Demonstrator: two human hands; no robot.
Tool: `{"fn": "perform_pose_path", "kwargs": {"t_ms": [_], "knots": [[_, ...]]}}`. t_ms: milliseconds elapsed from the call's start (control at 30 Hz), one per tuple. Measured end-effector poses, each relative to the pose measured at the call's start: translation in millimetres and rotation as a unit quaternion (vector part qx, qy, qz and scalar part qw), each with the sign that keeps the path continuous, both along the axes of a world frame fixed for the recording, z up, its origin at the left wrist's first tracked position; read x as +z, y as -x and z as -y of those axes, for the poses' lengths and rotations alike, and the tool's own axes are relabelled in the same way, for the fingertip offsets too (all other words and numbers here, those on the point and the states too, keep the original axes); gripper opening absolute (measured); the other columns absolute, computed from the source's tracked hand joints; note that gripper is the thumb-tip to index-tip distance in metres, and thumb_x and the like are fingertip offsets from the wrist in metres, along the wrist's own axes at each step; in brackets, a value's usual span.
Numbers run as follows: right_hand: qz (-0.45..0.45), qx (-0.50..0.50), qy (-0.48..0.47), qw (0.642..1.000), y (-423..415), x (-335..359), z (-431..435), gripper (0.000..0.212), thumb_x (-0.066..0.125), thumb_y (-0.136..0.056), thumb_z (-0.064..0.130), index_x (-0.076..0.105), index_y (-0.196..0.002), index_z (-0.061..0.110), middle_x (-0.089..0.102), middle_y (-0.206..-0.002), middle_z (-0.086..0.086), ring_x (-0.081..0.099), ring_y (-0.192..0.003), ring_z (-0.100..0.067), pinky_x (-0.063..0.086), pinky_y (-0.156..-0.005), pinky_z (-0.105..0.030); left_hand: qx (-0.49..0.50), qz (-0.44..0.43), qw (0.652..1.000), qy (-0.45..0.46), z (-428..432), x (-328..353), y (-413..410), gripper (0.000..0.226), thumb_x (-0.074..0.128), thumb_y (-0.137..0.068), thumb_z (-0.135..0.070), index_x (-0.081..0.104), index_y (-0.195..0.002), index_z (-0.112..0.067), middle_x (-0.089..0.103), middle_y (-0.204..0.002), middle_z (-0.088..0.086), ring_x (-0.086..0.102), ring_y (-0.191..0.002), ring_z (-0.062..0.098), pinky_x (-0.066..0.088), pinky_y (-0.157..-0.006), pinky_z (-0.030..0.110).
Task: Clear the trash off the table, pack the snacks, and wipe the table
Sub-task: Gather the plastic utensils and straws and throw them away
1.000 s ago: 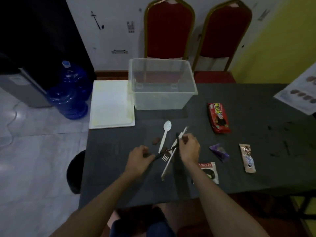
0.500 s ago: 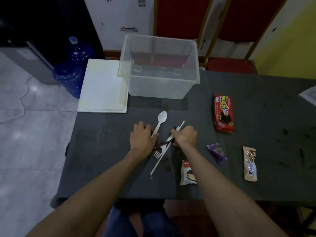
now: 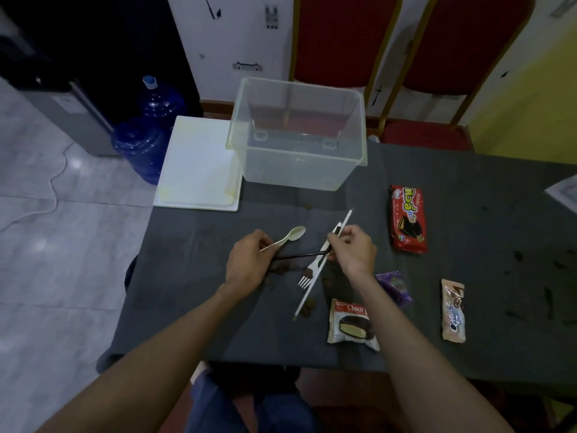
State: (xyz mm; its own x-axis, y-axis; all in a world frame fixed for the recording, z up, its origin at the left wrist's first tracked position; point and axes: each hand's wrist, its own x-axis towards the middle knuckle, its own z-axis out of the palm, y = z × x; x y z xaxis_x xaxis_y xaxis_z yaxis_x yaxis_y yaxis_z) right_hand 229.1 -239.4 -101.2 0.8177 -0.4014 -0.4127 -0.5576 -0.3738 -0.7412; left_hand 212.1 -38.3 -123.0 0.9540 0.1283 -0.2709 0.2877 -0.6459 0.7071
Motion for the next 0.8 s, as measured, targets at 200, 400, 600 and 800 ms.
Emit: {"fn": "perform_pose_path", "kwargs": {"t_ms": [200,400,600,800], "knots": [[0.138,0.070,0.013,0.988,-4.4,29.2,-7.4,0.010,0.070,-0.082,0.019,0.061,-0.079,0.020,0.066,-0.067,-0.002,0.069,-0.067,-0.024,0.060,-0.065,-0.044,0.000,0.029,0.999,0.024,-20.9,14.8,10.0,0.012,0.067,-0.084,-0.033,0.061,-0.079,-0.024,0.064,-0.074,-0.011,0.058,-0.073,0.004,0.037,-0.058,0.015],[0.173,0.077,0.009,0.982,-12.7,58.7,-25.4,0.005,0.069,-0.084,0.012,0.065,-0.081,0.012,0.067,-0.070,-0.008,0.068,-0.065,-0.027,0.059,-0.058,-0.029,0.063,0.025,0.994,0.090,-39.4,28.6,17.9,0.010,0.068,-0.083,-0.028,0.063,-0.078,-0.020,0.065,-0.074,-0.007,0.060,-0.073,0.005,0.042,-0.060,0.018],[0.235,0.112,-0.008,0.965,-30.1,103.0,-58.0,0.005,0.068,-0.085,0.010,0.066,-0.080,0.011,0.060,-0.065,-0.005,0.062,-0.061,-0.019,0.057,-0.056,-0.025,0.173,0.059,0.965,0.187,-78.0,48.3,27.8,0.011,0.070,-0.082,-0.029,0.066,-0.079,-0.019,0.069,-0.078,-0.003,0.064,-0.076,0.011,0.048,-0.065,0.021],[0.275,0.178,-0.094,0.940,-46.2,122.5,-171.9,0.013,0.067,-0.088,0.009,0.063,-0.086,-0.003,0.058,-0.073,-0.020,0.063,-0.062,-0.016,0.060,-0.062,-0.029,0.336,0.132,0.905,0.226,-173.3,66.7,48.3,0.014,0.068,-0.085,-0.030,0.065,-0.082,-0.017,0.070,-0.082,-0.001,0.066,-0.080,0.013,0.053,-0.071,0.029]]}}
